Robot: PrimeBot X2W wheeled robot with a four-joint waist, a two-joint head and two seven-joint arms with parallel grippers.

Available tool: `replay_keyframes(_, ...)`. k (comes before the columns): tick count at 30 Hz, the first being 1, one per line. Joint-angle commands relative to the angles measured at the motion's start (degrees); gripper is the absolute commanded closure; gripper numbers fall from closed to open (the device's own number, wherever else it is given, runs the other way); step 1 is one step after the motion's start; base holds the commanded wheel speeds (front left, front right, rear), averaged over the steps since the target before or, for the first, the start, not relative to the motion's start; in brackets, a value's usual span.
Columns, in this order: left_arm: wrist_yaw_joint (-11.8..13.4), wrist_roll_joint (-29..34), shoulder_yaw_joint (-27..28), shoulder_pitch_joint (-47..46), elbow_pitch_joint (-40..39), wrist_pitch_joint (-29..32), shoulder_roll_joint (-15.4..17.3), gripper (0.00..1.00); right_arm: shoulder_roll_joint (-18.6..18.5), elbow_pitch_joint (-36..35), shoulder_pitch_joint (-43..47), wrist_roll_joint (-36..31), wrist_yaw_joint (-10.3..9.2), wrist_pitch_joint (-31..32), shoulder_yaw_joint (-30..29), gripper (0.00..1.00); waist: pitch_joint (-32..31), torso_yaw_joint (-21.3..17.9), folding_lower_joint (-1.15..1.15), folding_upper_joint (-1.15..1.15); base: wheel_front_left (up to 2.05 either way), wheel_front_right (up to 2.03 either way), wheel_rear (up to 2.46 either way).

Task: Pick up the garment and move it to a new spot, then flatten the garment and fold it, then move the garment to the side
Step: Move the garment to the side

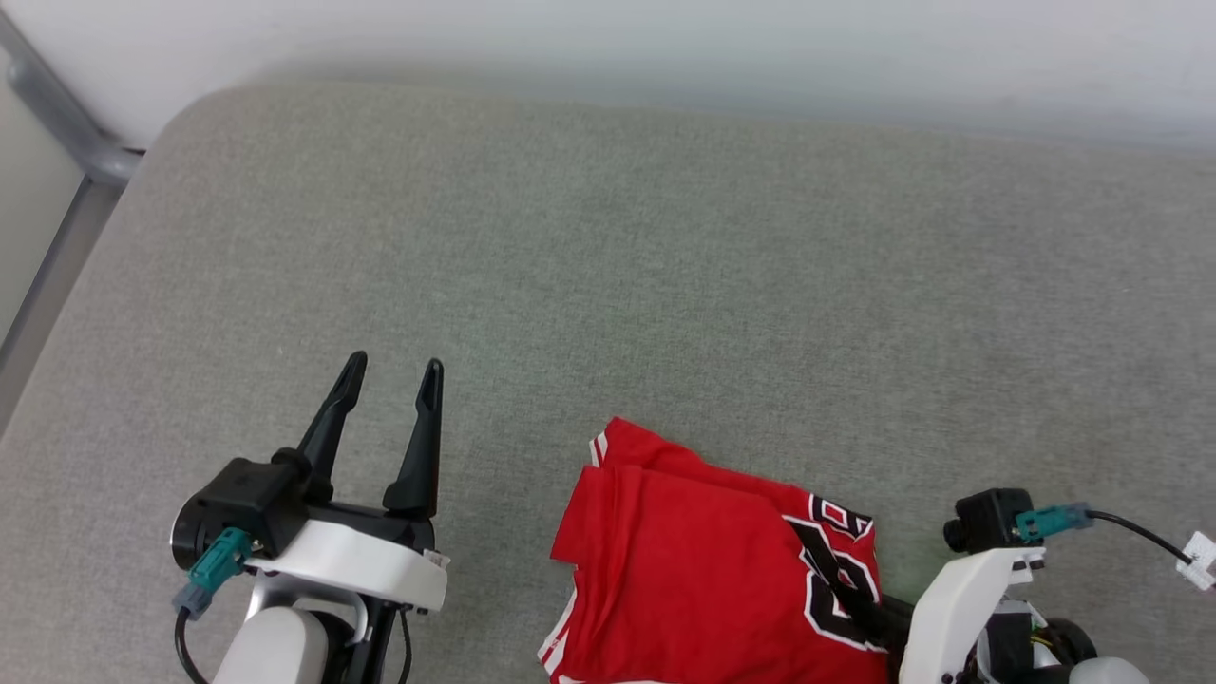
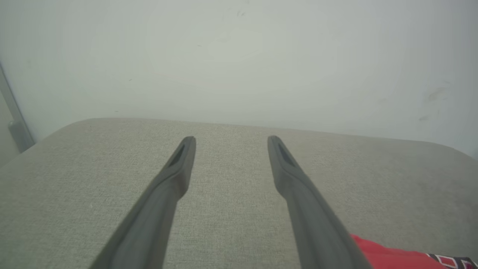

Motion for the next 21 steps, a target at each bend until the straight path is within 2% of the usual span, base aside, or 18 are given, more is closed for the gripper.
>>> replay_keyframes(1,-0.1,0.3,0.1,0.7,0.0,-0.3,-0.1,0.0,-0.9,0.3,0.0,-0.9,-0.14,0.0,0.1,1.0,-1.1,-1.0,-0.01,0.0,0.0,0.0,0.0)
replay_keyframes(10,-0.4,1.7,0.4,3.3,-1.7,-0.2,0.4,0.0,-5.5,-3.1,-1.5,-8.3,-0.11,1.4,-1.4,1.0,-3.8,-8.6,-0.01,0.0,0.0,0.0,0.0)
replay_keyframes(14,-0.4,2.4,0.0,3.0,-2.4,-0.2,1.2,0.0,-7.6,-4.5,-2.2,-11.5,-0.11,2.6,-3.5,1.0,-2.8,-13.1,-0.01,0.0,0.0,0.0,0.0)
replay_keyframes(21,-0.3,2.7,0.2,1.2,-5.0,0.1,2.8,0.0,-8.4,-4.7,-5.5,-14.6,-0.11,3.9,-6.6,1.0,1.2,-22.0,-0.01,0.0,0.0,0.0,0.0)
